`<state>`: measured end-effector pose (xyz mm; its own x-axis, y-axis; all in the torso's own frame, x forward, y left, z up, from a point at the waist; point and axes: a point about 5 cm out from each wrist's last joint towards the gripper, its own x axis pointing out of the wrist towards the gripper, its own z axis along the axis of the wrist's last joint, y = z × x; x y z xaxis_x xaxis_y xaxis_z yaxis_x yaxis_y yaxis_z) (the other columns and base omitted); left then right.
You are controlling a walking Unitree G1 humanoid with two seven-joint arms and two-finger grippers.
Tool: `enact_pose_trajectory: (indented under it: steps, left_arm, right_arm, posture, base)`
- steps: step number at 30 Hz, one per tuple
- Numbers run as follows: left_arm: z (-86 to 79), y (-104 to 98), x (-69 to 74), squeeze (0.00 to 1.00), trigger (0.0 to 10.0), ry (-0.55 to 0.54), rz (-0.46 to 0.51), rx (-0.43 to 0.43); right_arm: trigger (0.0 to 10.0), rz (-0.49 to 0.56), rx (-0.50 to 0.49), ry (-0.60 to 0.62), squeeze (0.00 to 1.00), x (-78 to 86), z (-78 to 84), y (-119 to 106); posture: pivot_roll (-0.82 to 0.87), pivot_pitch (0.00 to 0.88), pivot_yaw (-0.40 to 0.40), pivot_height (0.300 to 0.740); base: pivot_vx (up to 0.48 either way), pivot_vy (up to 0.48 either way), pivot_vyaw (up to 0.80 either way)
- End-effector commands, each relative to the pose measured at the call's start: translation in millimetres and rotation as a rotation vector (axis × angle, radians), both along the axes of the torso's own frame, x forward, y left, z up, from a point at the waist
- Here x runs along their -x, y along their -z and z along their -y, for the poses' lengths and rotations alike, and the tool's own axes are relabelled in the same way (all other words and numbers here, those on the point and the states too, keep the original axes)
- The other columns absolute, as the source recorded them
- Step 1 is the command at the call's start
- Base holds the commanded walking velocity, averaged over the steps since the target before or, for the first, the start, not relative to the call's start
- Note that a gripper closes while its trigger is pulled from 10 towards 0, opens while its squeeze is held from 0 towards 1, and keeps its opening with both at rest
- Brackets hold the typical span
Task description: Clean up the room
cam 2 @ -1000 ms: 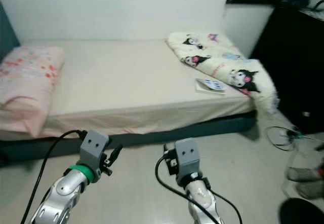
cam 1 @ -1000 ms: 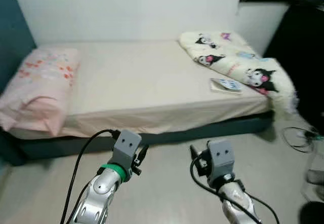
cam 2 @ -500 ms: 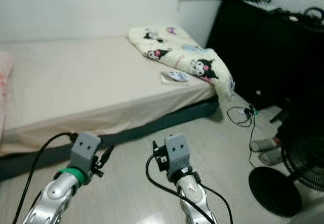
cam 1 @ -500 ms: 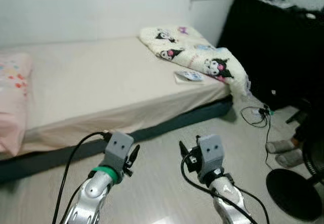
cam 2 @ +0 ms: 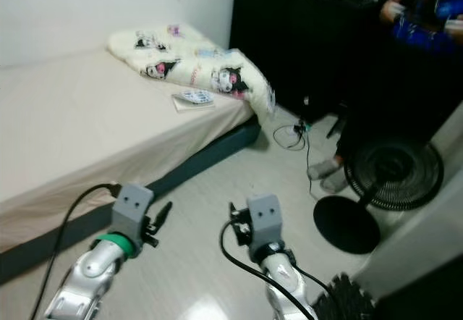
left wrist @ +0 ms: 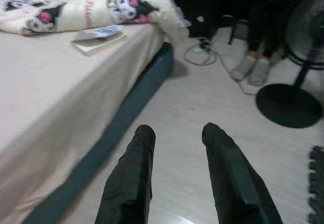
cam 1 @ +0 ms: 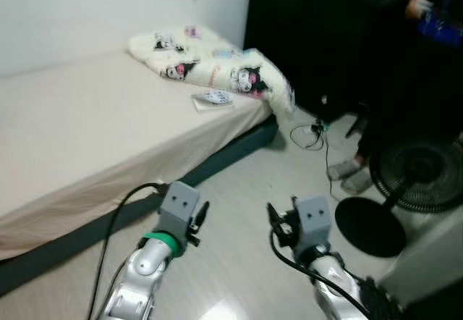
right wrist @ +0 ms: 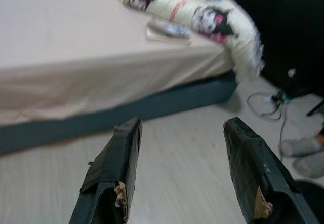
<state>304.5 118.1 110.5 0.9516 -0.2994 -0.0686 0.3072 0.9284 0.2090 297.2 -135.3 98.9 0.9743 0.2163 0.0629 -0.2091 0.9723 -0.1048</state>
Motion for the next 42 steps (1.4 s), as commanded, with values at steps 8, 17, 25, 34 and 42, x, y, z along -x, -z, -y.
enact_pose_trajectory:
  steps: [8, 17, 25, 34, 42]
  left_arm:
    - [-4.6, 5.7, -0.2, 0.00, 10.0, -0.024, -0.016, -0.012]
    - [-3.2, 6.4, -0.9, 0.00, 10.0, -0.019, -0.013, -0.011]
    - [-2.8, 6.2, -1.7, 0.00, 10.0, -0.016, -0.010, -0.012]
    - [-1.9, 5.5, -2.8, 0.00, 10.0, -0.010, -0.007, -0.012]
    - [-2.0, 5.6, -3.0, 0.00, 10.0, -0.010, -0.007, -0.014]
  right_arm:
    - [10.0, -0.017, -0.014, -0.016, 0.00, 3.4, -5.2, 4.6]
    - [10.0, -0.018, -0.010, -0.012, 0.00, 2.9, -3.3, 4.9]
    - [10.0, -0.019, -0.009, -0.012, 0.00, 2.5, -3.2, 5.3]
    - [10.0, -0.019, -0.009, -0.011, 0.00, 2.4, -3.2, 5.3]
    - [10.0, -0.012, -0.021, -0.012, 0.00, 2.5, -4.6, 3.9]
  posture:
    - [-0.10, 0.054, 0.033, 0.715]
    - [-0.10, 0.051, 0.031, 0.715]
    - [-0.11, 0.046, 0.034, 0.715]
    - [-0.11, 0.044, 0.036, 0.715]
    - [-0.11, 0.047, 0.038, 0.715]
  base:
    - [0.440, 0.000, 0.00]
    - [0.436, 0.000, 0.00]
    - [0.412, 0.000, 0.00]
    - [0.394, 0.000, 0.00]
    - [0.388, 0.000, 0.00]
